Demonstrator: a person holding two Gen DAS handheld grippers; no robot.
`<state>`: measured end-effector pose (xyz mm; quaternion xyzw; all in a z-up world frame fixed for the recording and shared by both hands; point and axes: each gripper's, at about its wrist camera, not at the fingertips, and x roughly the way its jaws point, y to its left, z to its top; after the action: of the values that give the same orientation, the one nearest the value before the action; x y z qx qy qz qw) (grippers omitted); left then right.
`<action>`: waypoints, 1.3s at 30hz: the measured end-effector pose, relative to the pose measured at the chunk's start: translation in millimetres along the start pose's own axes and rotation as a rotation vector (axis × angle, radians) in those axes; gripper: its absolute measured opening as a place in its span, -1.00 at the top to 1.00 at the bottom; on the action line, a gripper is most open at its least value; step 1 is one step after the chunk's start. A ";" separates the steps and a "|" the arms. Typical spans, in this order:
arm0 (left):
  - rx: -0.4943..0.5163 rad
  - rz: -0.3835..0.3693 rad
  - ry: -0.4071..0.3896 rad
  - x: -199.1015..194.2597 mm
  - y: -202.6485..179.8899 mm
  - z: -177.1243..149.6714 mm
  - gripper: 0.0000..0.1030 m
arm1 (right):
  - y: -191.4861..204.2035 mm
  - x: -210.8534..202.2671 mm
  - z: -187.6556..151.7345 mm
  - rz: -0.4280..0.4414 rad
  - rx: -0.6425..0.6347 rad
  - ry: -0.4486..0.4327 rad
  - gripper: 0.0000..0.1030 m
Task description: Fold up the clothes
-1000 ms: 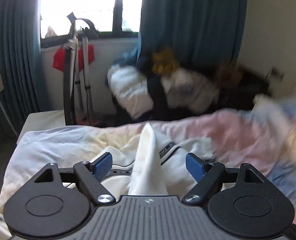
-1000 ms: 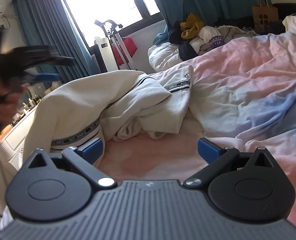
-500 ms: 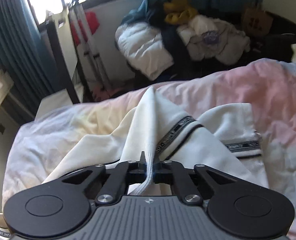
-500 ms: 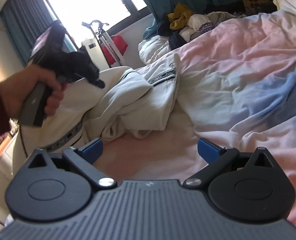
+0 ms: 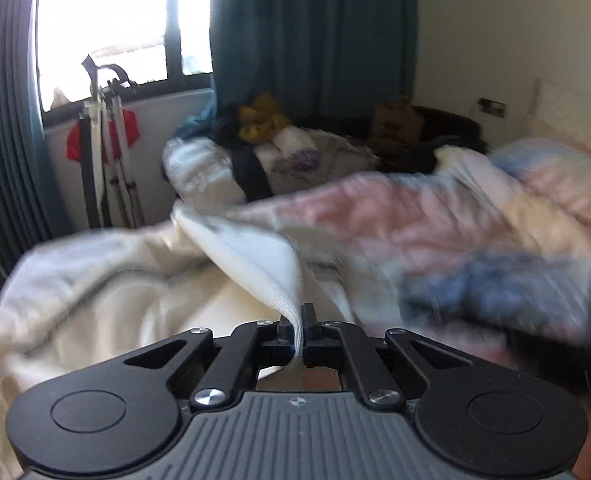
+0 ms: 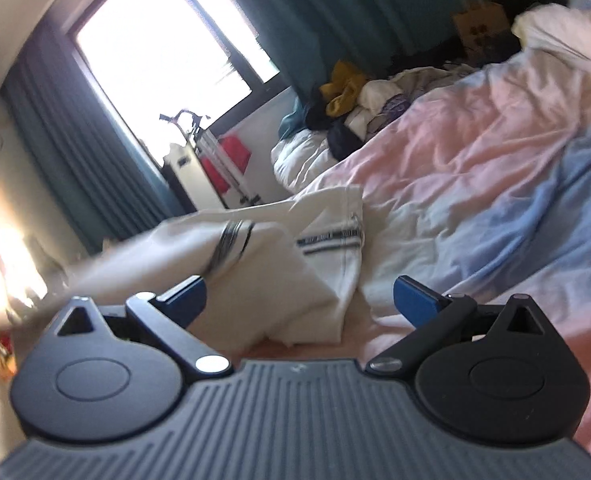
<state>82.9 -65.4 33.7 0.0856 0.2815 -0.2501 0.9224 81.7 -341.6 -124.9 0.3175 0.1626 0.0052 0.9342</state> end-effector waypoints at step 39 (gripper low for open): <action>-0.323 -0.178 0.000 39.2 54.1 -106.1 0.93 | 47.4 296.2 79.5 -0.314 0.134 0.385 0.77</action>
<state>87.9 -3.4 -75.2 -0.0891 0.3246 -0.2823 0.8983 391.1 -317.3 -126.5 0.3429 0.3847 -0.0905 0.8522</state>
